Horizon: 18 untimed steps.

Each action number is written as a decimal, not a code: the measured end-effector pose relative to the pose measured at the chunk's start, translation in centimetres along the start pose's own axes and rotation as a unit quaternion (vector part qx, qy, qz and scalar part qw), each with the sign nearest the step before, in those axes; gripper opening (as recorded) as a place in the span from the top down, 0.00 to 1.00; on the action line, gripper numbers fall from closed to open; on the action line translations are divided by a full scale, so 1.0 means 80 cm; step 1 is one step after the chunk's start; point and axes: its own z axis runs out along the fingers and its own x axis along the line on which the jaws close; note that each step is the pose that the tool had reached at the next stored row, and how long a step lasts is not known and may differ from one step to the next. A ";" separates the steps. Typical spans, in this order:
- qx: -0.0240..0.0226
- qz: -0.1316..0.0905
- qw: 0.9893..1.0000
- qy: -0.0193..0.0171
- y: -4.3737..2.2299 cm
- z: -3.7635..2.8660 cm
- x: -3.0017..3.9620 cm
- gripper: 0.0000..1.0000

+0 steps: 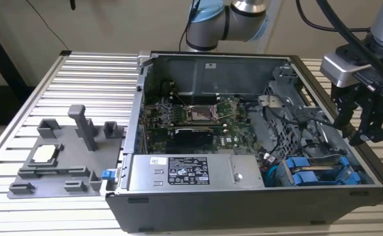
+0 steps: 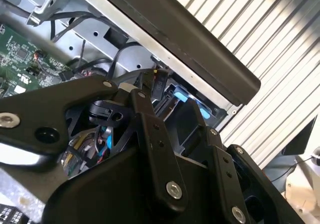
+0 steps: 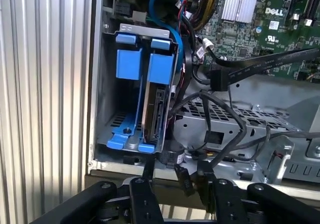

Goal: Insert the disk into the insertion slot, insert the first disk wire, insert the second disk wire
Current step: 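Insert the first disk wire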

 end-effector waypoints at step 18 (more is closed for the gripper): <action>-0.003 0.019 1.000 0.011 -0.0039 0.0014 -0.0084 0.53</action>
